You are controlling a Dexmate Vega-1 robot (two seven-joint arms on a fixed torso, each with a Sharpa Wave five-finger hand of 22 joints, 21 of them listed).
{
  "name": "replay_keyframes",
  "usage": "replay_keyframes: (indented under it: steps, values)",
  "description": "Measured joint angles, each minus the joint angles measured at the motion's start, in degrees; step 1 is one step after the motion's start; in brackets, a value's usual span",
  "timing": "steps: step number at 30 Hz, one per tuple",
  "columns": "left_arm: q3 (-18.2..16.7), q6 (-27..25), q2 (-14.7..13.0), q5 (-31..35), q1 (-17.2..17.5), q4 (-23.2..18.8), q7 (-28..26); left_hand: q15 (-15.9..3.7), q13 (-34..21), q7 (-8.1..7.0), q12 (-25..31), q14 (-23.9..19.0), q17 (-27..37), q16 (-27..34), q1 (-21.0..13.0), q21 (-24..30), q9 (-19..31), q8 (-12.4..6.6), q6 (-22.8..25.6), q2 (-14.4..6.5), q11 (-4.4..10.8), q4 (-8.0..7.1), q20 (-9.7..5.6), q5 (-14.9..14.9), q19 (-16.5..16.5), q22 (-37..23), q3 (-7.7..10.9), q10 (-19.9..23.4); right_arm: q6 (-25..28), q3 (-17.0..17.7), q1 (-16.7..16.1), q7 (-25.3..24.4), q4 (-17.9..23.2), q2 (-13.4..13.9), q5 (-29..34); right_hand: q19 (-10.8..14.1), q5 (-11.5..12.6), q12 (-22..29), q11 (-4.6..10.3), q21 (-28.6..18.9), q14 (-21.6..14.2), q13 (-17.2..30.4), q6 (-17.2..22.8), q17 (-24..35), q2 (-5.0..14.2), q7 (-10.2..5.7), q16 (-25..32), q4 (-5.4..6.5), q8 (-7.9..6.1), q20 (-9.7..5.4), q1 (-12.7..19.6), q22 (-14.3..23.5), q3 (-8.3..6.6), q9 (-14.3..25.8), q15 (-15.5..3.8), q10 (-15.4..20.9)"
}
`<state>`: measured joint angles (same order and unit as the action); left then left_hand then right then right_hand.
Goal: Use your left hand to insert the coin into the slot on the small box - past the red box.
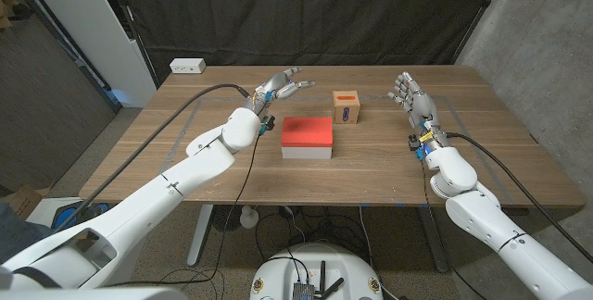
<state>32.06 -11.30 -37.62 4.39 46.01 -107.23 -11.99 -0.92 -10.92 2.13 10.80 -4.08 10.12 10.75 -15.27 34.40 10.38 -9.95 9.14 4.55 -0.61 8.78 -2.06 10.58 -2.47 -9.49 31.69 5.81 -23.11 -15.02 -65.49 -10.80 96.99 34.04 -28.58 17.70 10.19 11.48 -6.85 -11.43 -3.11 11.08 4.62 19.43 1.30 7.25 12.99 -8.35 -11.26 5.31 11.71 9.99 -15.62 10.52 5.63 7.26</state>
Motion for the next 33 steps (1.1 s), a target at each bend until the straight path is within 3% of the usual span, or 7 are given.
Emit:
replay_keyframes:
  steps: [16, 33]
  values:
    - [-7.3, 13.5, -1.0, -13.1, 8.7, 2.0, -1.0, 0.31, 0.0, 0.32, 0.0, 0.9, 0.0, 0.0, 0.9, -1.8, 0.0, -0.24, -0.9, 0.1, -0.30, 0.00, 0.01, 0.0, -1.4, 0.0, -0.49, -0.9, -0.6, -0.6, -1.1, 0.4, 0.7, -0.4, 0.3, 0.3, 0.0, 0.0, 0.21, 0.0, 0.0, 0.0, 0.5, 0.0, 0.00, -0.06, 0.0, 0.00, 0.00, -0.31, 0.0, 0.0, 0.00, 0.0, -0.04, 0.2]
    - [-10.0, 22.5, 2.5, -22.1, 14.3, 6.2, -1.7, 0.23, 0.0, 0.56, 0.7, -1.5, 0.0, 0.5, 1.6, -2.2, -0.3, -0.91, 1.4, -0.2, -0.25, 0.07, 0.23, 0.0, 0.5, 0.0, -0.88, 1.3, -2.3, -0.5, -1.6, 1.9, -0.5, 0.0, 0.3, 0.1, 0.0, 0.0, 0.30, 0.0, -0.2, -0.2, 0.5, 0.0, 0.00, -0.06, 0.0, 0.22, 0.00, -0.50, 0.0, 0.0, 0.22, -0.1, -0.22, 0.3]
